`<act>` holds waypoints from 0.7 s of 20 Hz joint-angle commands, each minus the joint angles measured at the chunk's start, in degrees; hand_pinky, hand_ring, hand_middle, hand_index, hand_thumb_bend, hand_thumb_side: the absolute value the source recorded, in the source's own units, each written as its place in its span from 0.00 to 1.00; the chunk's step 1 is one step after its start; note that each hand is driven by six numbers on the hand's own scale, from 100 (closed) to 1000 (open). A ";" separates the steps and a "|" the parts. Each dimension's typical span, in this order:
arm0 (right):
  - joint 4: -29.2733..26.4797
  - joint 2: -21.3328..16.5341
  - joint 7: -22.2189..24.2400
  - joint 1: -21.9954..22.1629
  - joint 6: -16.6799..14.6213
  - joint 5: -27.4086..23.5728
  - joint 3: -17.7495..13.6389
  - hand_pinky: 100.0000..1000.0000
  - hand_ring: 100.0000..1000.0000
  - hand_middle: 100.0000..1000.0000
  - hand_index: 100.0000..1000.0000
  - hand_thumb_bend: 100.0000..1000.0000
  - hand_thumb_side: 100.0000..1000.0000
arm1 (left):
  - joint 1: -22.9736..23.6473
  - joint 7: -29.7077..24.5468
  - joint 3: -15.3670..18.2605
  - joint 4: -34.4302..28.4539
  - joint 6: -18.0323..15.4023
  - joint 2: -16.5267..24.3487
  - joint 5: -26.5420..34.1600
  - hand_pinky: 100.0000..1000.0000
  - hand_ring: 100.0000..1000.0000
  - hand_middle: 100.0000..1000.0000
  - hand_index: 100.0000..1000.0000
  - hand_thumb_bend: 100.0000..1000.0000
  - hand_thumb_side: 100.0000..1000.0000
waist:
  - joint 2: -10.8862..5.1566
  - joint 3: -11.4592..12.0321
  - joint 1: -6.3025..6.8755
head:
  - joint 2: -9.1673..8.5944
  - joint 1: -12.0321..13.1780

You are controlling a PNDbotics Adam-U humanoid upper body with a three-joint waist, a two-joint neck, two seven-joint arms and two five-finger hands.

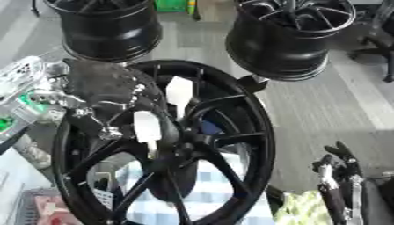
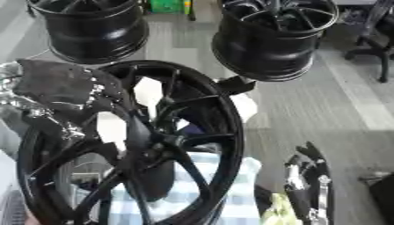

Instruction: Pull the pin out of the wheel hub.

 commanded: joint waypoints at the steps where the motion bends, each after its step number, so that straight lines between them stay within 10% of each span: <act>1: -0.41 -0.18 0.23 -0.48 -0.17 -0.27 0.10 0.47 0.49 0.70 0.88 0.00 0.50 | -1.01 -16.07 -0.23 0.73 -16.06 0.53 0.38 0.89 0.83 0.73 0.77 0.00 0.00 | -0.35 -0.12 0.09 | 0.10 0.09; 14: -0.21 -0.14 0.29 -0.61 -0.36 -0.45 0.07 0.47 0.49 0.70 0.88 0.00 0.50 | -2.04 -16.07 0.80 -0.11 -12.62 0.29 9.10 0.79 0.61 0.41 0.50 0.00 0.00 | -0.37 -0.11 0.13 | -0.06 -0.09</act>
